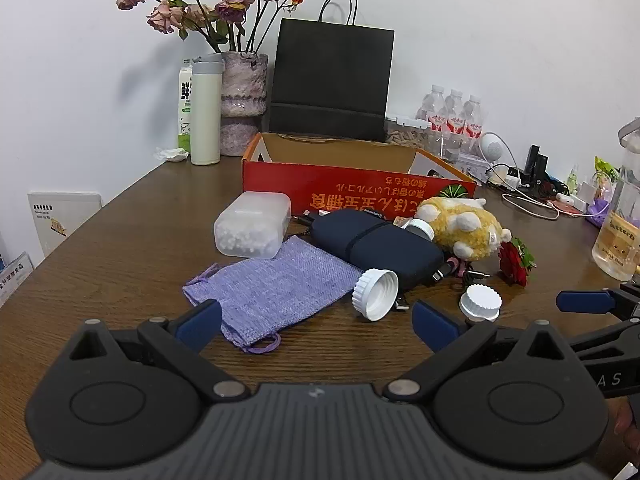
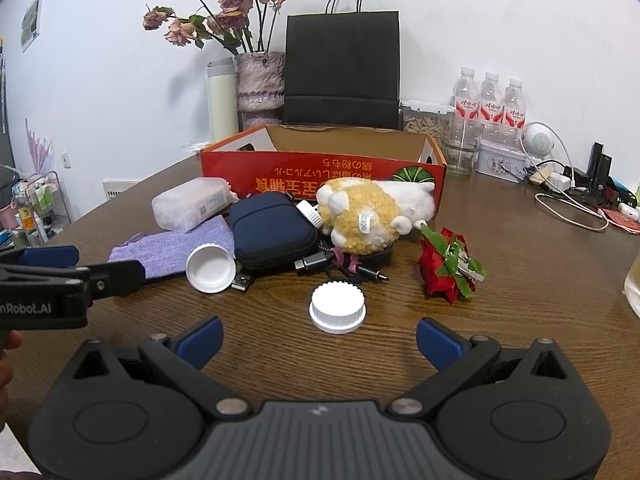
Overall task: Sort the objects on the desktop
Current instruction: 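Grasp the white bottle cap with the left gripper while the right grasps another cap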
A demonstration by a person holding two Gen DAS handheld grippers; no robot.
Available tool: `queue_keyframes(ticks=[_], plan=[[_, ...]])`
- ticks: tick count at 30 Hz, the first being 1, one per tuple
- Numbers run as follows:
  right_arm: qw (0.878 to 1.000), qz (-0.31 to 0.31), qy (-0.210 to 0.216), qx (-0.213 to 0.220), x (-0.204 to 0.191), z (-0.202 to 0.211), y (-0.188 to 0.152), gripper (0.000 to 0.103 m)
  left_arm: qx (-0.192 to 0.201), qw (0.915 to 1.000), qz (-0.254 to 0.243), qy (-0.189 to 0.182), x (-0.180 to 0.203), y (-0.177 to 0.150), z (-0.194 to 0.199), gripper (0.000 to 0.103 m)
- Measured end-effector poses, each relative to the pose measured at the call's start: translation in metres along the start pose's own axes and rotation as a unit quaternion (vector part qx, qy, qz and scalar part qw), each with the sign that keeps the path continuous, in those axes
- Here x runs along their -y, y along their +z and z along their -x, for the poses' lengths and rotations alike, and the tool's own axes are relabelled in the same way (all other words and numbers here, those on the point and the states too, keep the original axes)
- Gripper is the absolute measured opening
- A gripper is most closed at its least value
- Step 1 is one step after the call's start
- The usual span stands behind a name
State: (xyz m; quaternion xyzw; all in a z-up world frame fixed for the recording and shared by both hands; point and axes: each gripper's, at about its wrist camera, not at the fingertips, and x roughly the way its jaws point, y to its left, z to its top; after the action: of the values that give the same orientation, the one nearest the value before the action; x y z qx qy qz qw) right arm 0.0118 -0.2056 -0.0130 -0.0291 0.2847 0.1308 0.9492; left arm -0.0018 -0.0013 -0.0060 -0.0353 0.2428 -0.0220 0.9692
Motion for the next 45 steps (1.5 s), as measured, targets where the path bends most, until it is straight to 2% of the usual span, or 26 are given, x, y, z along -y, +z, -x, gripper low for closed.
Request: queue_keyframes(ticks=[11, 18, 24, 35, 36, 39, 40, 45], plan=[[1.0, -0.002, 0.001, -0.003, 0.001, -0.002, -0.001, 0.103, -0.005, 1.0, -0.004, -0.003, 0.002, 0.002, -0.003, 0.103], [1.0, 0.001, -0.001, -0.009, 0.005, -0.007, 0.002, 0.103, -0.005, 0.9996, -0.025, -0.014, 0.01, 0.007, -0.011, 0.103], [1.0, 0.002, -0.006, -0.015, 0.011, -0.017, 0.007, 0.103, -0.001, 0.9984, -0.047, -0.03, 0.02, 0.014, -0.023, 0.103], [0.999, 0.011, 0.0, -0.034, 0.014, -0.04, 0.011, 0.101, -0.022, 0.9972, -0.064, -0.032, 0.03, 0.021, -0.058, 0.103], [0.999, 0.01, 0.001, -0.035, 0.014, -0.042, 0.012, 0.1, -0.025, 0.997, -0.066, -0.032, 0.031, 0.021, -0.06, 0.102], [0.999, 0.008, 0.005, -0.038, 0.016, -0.047, 0.013, 0.094, -0.034, 0.9963, -0.069, -0.037, 0.032, 0.021, -0.068, 0.091], [0.999, 0.006, 0.006, -0.04, 0.017, -0.048, 0.013, 0.093, -0.037, 0.9961, -0.069, -0.039, 0.032, 0.02, -0.07, 0.083], [0.999, 0.008, 0.016, -0.045, 0.018, -0.055, 0.014, 0.07, -0.047, 0.9946, -0.071, -0.059, 0.033, 0.019, -0.076, 0.059]])
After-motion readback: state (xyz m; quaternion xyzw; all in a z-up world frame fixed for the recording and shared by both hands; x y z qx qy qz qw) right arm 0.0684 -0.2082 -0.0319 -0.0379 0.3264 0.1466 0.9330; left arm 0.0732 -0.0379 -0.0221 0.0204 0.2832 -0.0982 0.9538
